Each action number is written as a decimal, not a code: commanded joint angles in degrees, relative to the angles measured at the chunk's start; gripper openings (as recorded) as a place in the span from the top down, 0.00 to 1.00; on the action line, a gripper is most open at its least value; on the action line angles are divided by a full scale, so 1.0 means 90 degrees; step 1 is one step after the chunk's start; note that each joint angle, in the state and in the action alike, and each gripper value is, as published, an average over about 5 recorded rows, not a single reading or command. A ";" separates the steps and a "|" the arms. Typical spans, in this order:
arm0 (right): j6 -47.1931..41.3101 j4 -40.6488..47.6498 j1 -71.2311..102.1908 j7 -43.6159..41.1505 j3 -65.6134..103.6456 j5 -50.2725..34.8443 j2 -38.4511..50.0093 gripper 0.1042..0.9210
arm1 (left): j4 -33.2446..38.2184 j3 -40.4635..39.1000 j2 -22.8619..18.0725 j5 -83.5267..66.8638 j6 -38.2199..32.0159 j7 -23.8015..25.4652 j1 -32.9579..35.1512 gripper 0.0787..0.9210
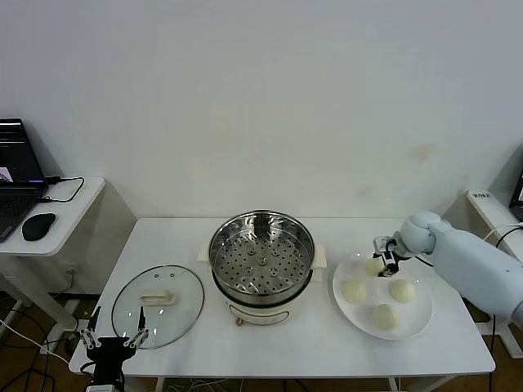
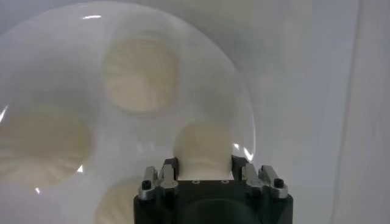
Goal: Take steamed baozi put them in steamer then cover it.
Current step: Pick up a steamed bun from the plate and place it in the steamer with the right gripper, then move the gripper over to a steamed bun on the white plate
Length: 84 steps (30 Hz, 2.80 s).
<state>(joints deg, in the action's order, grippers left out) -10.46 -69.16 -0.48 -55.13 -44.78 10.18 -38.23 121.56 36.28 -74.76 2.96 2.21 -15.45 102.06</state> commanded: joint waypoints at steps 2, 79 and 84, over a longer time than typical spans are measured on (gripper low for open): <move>-0.0142 -0.1440 -0.1299 0.0033 -0.0579 -0.1139 0.1102 0.46 | -0.0006 -0.0066 0.0068 -0.0011 0.0004 0.0009 -0.0054 0.12; 0.3319 0.0501 -0.3349 0.1012 -0.3482 -0.1489 -0.3435 0.14 | -0.0157 0.0424 0.0310 -0.0391 0.0007 0.0076 -0.0268 0.12; 0.2081 -0.0486 -0.4042 0.0283 -0.3565 -0.2740 -0.2885 0.12 | -0.0120 0.0427 0.0313 -0.0388 0.0004 0.0080 -0.0246 0.12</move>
<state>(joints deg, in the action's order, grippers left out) 20.90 -62.96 -29.45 -45.05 -75.30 1.66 -68.62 120.28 40.06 -72.04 -0.54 2.25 -14.78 99.73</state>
